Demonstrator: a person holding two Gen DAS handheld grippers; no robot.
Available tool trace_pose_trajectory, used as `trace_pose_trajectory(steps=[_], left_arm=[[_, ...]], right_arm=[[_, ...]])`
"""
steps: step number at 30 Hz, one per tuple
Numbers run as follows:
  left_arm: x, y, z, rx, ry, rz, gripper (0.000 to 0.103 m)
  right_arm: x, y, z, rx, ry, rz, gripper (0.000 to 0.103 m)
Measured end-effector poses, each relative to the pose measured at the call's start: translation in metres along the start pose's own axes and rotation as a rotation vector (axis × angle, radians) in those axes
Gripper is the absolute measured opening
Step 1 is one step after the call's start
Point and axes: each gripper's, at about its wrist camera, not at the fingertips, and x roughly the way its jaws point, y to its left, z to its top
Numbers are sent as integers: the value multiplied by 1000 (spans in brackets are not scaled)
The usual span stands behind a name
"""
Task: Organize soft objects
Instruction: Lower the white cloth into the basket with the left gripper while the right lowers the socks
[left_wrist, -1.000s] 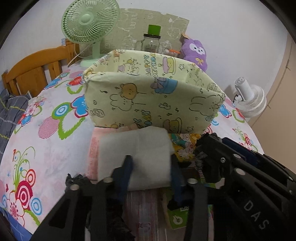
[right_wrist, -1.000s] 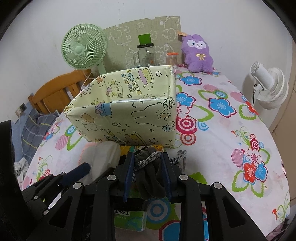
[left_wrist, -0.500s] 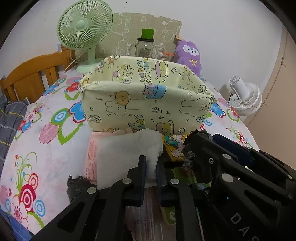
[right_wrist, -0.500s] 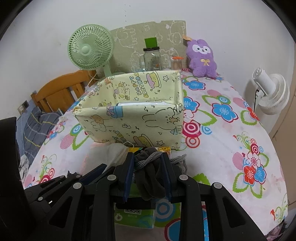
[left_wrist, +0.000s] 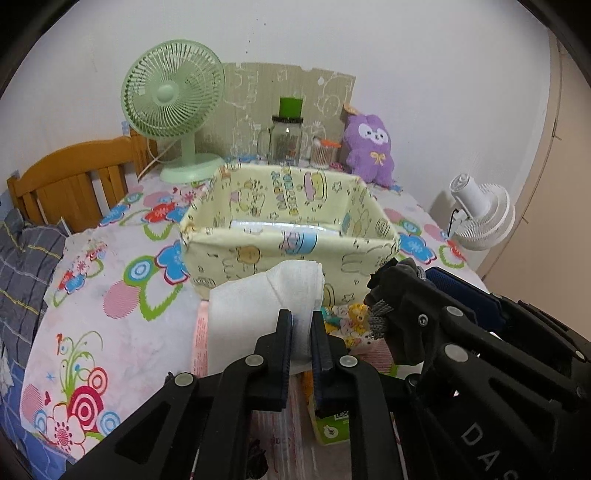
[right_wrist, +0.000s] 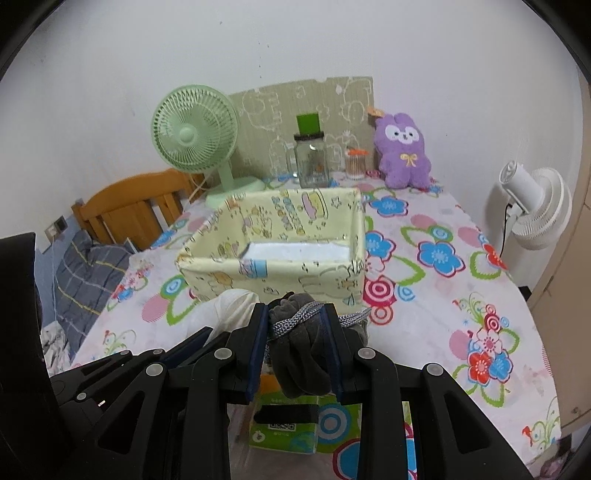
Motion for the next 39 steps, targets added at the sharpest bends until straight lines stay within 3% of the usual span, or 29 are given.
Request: trace_pose_trajectory(steps=[21, 39], left_arm=[[-32, -3, 39, 29, -124, 14, 7], [6, -4, 76, 78, -148, 34, 7]], right_arm=[[-30, 10, 40, -18, -107, 17, 32], [8, -4, 73, 13, -111, -6, 32]])
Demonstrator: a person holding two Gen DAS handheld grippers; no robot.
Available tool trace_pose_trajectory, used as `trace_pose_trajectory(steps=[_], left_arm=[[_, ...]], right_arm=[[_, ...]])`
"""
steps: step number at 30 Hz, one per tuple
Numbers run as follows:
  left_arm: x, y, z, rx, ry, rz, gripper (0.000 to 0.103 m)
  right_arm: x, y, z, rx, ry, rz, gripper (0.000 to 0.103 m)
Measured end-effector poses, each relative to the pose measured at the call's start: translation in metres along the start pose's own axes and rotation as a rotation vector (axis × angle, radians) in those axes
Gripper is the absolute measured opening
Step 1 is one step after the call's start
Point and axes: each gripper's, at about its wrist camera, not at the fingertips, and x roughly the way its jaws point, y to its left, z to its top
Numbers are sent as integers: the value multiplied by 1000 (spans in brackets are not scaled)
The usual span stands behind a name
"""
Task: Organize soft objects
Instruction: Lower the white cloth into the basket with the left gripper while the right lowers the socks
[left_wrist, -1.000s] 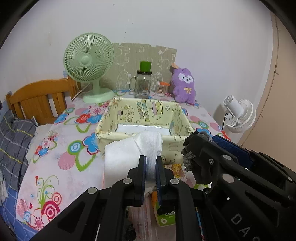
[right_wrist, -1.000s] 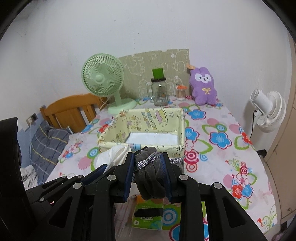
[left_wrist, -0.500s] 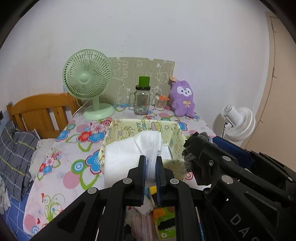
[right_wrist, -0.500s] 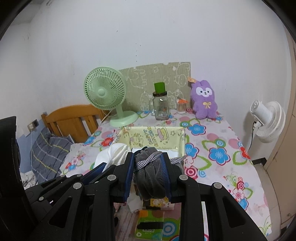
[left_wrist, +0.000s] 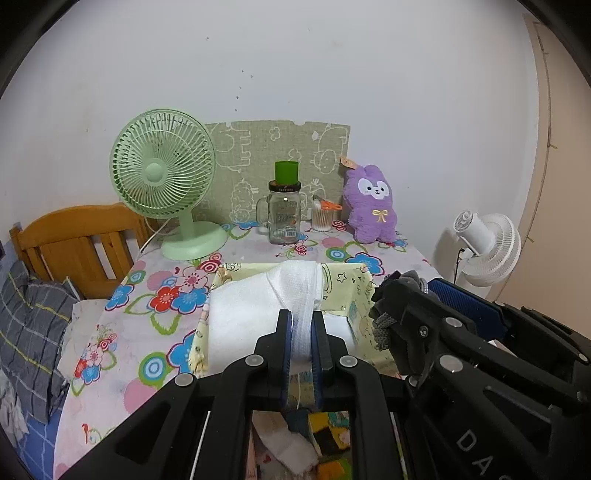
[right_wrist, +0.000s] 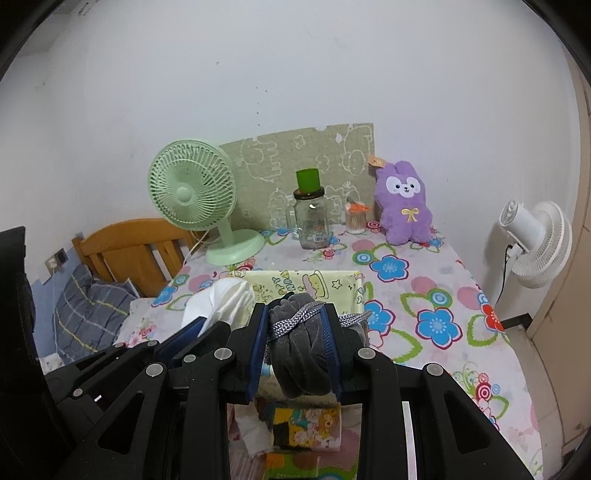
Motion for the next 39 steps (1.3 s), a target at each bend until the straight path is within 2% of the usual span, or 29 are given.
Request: trace_pose_trajectory(steps=[14, 24, 27, 29, 35, 36, 38, 39], left_arm=[[58, 17, 10, -29, 75, 17, 7], [95, 26, 2, -50, 156, 34, 10], [105, 29, 1, -56, 177, 36, 18], [110, 30, -1, -56, 186, 38, 36], [120, 30, -4, -54, 205, 43, 45], [121, 28, -5, -49, 210, 38, 47], [122, 26, -5, -49, 212, 21, 56], [122, 26, -4, -55, 210, 13, 57]], right_arm=[[59, -6, 12, -4, 36, -25, 32], [109, -16, 4, 47, 130, -33, 32], [122, -17, 2, 49, 146, -32, 32], [130, -16, 0, 52, 151, -32, 32], [150, -19, -4, 68, 172, -48, 36], [153, -19, -4, 66, 177, -53, 38], [154, -19, -3, 51, 159, -55, 52], [153, -20, -2, 52, 147, -35, 54]])
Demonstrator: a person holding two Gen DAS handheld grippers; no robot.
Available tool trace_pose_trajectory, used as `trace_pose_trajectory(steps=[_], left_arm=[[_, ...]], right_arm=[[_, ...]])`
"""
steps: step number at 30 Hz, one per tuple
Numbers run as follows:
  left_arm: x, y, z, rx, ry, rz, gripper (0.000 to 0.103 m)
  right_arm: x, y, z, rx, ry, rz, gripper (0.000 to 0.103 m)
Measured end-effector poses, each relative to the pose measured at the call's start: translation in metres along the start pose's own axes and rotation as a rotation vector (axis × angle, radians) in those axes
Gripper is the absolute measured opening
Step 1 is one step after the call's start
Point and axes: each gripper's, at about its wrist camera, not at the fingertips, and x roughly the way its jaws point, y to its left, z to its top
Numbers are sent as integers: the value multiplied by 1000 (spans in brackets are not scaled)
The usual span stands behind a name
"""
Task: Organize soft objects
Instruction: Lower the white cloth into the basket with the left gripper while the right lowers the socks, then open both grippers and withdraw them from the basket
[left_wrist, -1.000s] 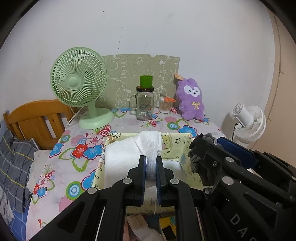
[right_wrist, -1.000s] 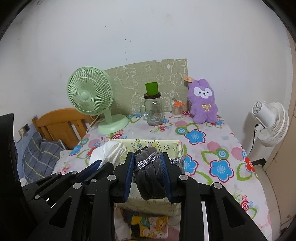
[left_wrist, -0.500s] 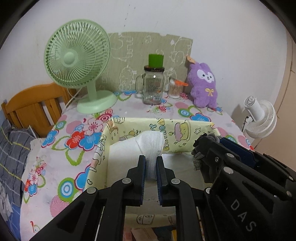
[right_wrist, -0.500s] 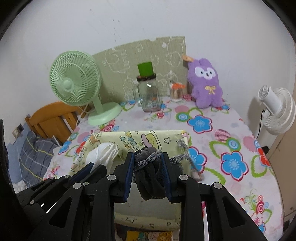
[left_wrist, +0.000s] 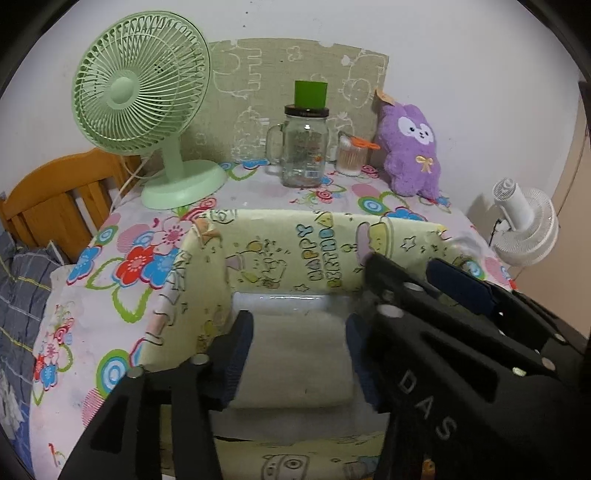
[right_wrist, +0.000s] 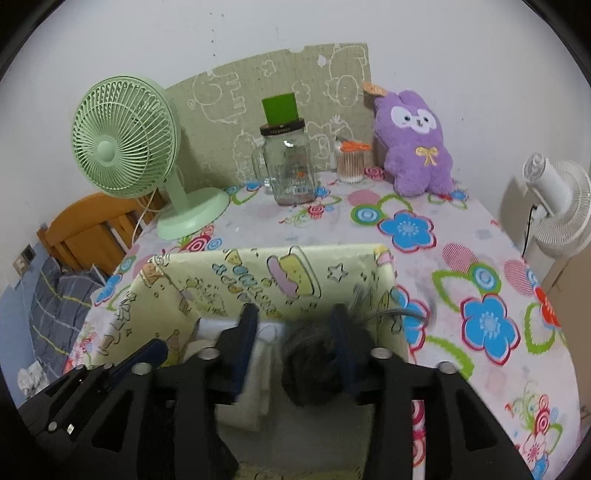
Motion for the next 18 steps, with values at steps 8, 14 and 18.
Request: trace_pose_trajectory(steps=[8, 14, 18], left_arm=[[3, -3, 2, -11, 8, -6, 64], [-11, -4, 3, -9, -23, 17, 80], [-28, -6, 2, 3, -42, 32, 84]], right_arm=[[1, -3, 5, -14, -34, 29, 68], [-11, -3, 5, 10, -30, 22, 69], [-25, 0, 5, 6, -22, 18, 69]])
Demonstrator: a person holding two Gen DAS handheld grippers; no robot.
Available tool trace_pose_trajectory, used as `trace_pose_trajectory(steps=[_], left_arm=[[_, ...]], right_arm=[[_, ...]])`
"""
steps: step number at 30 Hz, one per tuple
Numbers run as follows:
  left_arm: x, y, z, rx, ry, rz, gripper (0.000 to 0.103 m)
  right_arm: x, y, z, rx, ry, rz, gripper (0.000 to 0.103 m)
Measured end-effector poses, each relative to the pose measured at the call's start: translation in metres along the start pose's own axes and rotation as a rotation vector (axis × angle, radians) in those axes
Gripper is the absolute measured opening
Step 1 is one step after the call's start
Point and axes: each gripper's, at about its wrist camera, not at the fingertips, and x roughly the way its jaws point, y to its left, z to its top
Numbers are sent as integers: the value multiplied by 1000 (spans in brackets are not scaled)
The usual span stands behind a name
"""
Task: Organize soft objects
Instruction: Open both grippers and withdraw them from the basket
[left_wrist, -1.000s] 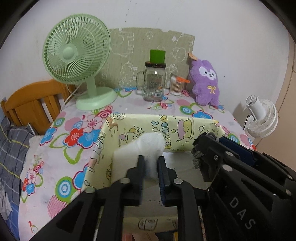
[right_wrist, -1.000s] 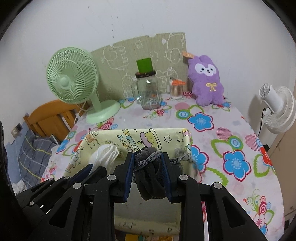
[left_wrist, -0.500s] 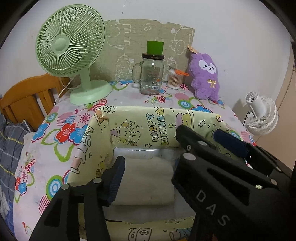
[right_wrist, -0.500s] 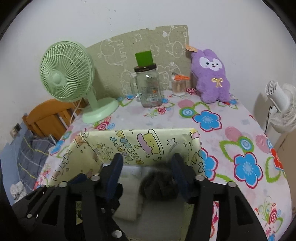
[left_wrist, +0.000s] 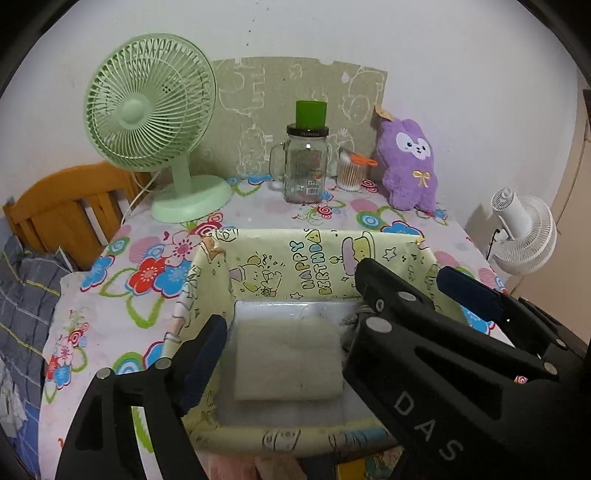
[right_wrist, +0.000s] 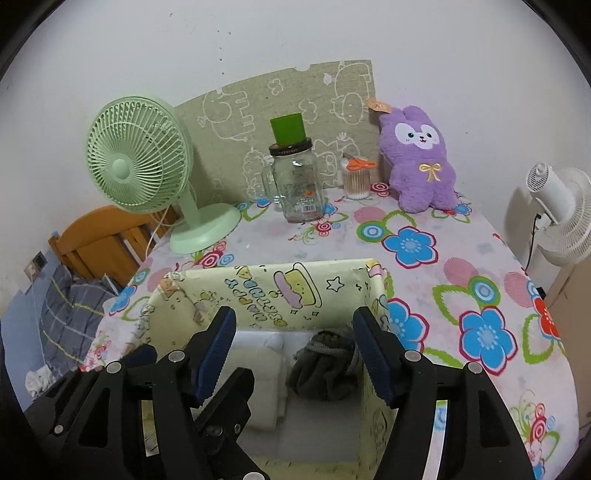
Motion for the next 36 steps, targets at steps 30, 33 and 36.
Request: trace_pose_trajectory(steps=[30, 33, 36], left_arm=[[-138, -3, -35, 3, -182, -1, 103], [-150, -4, -42, 14, -206, 7, 103], [-158, -6, -48, 23, -218, 15, 103]], right_arm=[[-163, 33, -29, -132, -232, -30, 100], [-175, 35, -34, -148, -245, -22, 102], [-184, 37, -40, -167, -250, -30, 102]])
